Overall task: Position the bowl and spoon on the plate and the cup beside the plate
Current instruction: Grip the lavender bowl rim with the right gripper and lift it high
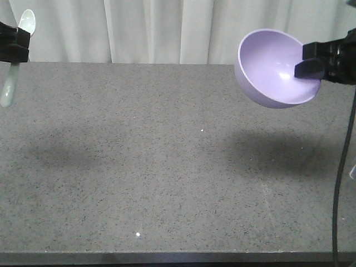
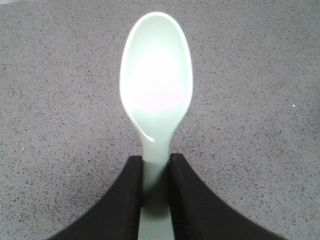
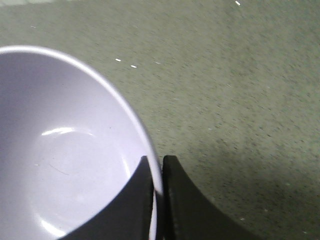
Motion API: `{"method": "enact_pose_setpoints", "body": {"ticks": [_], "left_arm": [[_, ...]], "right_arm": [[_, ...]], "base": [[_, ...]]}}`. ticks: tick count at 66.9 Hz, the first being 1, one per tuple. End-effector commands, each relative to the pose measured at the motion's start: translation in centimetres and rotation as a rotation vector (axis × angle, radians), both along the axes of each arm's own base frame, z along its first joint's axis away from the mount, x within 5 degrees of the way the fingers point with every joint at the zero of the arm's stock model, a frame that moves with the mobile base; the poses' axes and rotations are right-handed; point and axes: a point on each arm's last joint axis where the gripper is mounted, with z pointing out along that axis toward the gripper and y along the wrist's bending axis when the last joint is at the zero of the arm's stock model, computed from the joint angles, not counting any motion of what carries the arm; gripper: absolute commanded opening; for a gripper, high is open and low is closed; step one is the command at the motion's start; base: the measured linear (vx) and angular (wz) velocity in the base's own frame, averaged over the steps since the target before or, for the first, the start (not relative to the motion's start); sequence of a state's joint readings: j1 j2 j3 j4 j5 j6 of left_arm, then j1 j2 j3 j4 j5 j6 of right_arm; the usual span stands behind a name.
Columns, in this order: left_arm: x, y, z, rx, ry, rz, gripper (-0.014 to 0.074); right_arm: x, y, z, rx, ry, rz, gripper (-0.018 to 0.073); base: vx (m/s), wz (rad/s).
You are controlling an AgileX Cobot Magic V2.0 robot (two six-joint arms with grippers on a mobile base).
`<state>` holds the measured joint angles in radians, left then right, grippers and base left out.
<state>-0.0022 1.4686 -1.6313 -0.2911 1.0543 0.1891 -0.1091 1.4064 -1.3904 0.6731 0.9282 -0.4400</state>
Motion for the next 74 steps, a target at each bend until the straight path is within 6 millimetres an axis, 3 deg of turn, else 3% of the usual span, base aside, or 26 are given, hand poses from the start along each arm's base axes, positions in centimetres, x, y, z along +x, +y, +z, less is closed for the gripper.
{"method": "enact_pose_setpoints", "body": {"ticks": [1,12,28,74], "left_arm": [[-0.9,-0.2,2.2,-0.03,-0.107,0.005,-0.0008],[-0.9,-0.2,2.2,-0.03,-0.107,0.005,-0.0008],[-0.9,-0.2,2.2,-0.03,-0.107,0.005,-0.0008],[-0.9,-0.2,2.2,-0.03,-0.107,0.005,-0.0008]], "right_arm": [[-3.2,0.8,4.4,0.06,-0.159,0.04,-0.0006],[-6.2,1.3,6.6,0.052,-0.232,0.064,-0.0006],[-8.1,1.6,7.8,0.044,-0.284,0.067,-0.0006],[-8.3,1.6,7.9,0.043,-0.29,0.067,-0.0006]], "base": [[0.0,0.0],[0.0,0.0],[0.0,0.0],[0.0,0.0]]}}
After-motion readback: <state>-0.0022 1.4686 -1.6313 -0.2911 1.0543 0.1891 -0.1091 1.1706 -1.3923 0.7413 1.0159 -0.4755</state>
